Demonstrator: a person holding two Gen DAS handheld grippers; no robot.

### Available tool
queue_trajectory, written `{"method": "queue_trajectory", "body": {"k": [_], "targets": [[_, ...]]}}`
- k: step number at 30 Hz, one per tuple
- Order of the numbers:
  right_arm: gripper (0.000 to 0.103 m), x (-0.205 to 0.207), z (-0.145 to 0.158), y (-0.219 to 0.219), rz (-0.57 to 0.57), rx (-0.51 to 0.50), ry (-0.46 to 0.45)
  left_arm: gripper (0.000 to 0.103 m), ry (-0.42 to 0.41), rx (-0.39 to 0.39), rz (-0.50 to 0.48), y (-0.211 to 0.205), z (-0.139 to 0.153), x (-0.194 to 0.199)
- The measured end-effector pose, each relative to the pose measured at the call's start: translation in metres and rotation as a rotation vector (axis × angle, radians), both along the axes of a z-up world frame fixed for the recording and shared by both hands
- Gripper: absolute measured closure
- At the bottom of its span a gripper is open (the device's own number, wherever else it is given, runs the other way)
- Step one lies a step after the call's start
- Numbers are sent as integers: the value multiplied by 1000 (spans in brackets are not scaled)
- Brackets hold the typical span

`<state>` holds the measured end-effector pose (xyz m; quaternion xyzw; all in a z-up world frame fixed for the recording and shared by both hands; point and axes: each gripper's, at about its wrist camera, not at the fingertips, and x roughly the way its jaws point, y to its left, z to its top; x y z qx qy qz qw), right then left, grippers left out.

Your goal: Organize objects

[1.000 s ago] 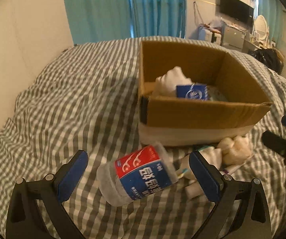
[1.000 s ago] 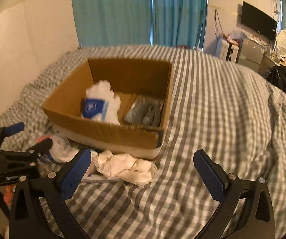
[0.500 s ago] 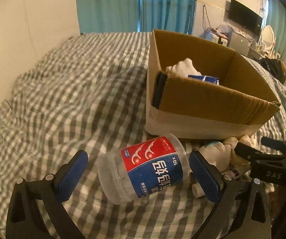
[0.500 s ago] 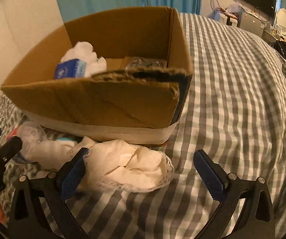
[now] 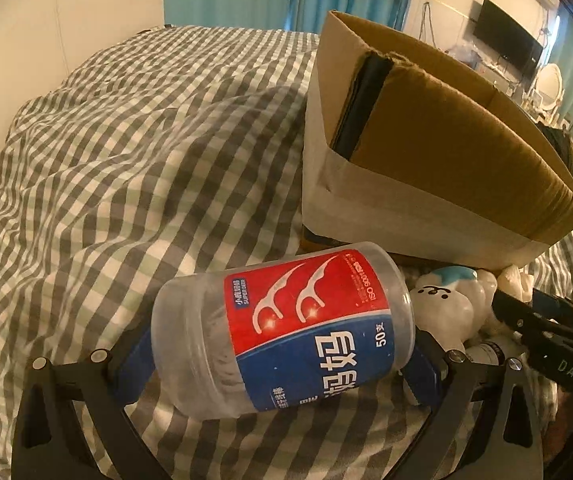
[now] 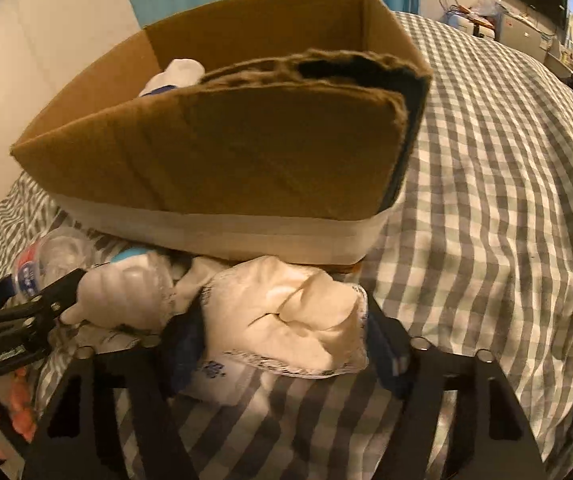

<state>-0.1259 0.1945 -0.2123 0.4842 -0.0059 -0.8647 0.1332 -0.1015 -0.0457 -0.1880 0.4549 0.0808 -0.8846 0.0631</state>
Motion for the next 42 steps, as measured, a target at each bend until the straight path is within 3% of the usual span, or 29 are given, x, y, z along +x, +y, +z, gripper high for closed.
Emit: {"method": "queue_trajectory", "body": {"k": [1, 4, 9, 16, 26, 42], "targets": [[52, 2, 1, 0, 10, -4, 4, 0, 2, 1, -1, 0, 0, 0], [68, 6, 4, -3, 36, 2, 8, 4, 11, 4, -4, 0, 1, 3], [77, 18, 9, -3, 62, 22, 31, 6, 22, -25, -15, 5, 7, 11], [80, 38, 26, 13, 58, 5, 63, 7, 40, -53, 3, 10, 20, 29], [82, 74, 73, 28, 56, -13, 155, 7, 40, -30, 39, 17, 42, 61], [82, 92, 144, 24, 104, -30, 325, 7, 184, -79, -5, 53, 130, 77]]}}
